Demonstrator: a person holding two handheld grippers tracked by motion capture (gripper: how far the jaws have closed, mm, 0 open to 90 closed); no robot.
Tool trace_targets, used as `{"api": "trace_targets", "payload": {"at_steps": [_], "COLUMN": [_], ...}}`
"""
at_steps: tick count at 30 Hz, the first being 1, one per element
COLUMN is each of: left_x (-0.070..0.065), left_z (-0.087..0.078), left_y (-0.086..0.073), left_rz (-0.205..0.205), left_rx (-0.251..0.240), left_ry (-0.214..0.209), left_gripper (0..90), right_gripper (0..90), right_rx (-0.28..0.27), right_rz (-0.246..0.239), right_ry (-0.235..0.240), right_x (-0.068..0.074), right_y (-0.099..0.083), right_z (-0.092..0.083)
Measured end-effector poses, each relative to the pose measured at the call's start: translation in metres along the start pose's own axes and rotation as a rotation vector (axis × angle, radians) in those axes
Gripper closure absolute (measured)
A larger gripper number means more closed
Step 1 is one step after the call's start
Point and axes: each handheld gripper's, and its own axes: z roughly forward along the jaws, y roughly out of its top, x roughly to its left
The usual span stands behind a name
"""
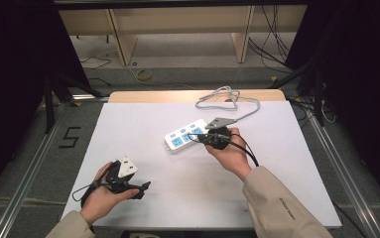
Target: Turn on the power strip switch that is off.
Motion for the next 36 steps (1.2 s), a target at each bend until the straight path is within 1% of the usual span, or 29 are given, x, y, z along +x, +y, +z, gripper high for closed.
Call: {"api": "trace_targets", "payload": {"at_steps": [1,16,26,31,33,36], "left_x": [0.000,0.000,0.000,0.000,0.000,0.000], "left_z": [0.000,0.000,0.000,0.000,0.000,0.000], "left_y": [0.000,0.000,0.000,0.000,0.000,0.000], "left_rz": [0.000,-0.001,-0.001,0.001,0.005,0.000], "left_rx": [0.000,-0.001,-0.002,-0.002,0.002,-0.002], "left_ry": [0.000,-0.001,-0.001,-0.005,-0.007,-0.005], "left_gripper": [15.5,15.5,15.5,15.4,15.5,15.5], "right_gripper": [90.0,90.0,90.0,90.0,90.0,90.0], "right_rx": [0.000,0.024,0.039,0.049,0.054,0.059], "right_rz": [-0.006,0.012,0.000,0.007,0.003,0.007], "right_ry": [-0.001,-0.002,-0.007,-0.008,-0.008,-0.007], "right_x": [0.000,-0.001,-0.001,-0.003,-0.003,-0.003], "right_y": [0.000,0.009,0.016,0.018,0.019,0.021], "right_z": [0.001,0.023,0.036,0.041,0.044,0.047]}}
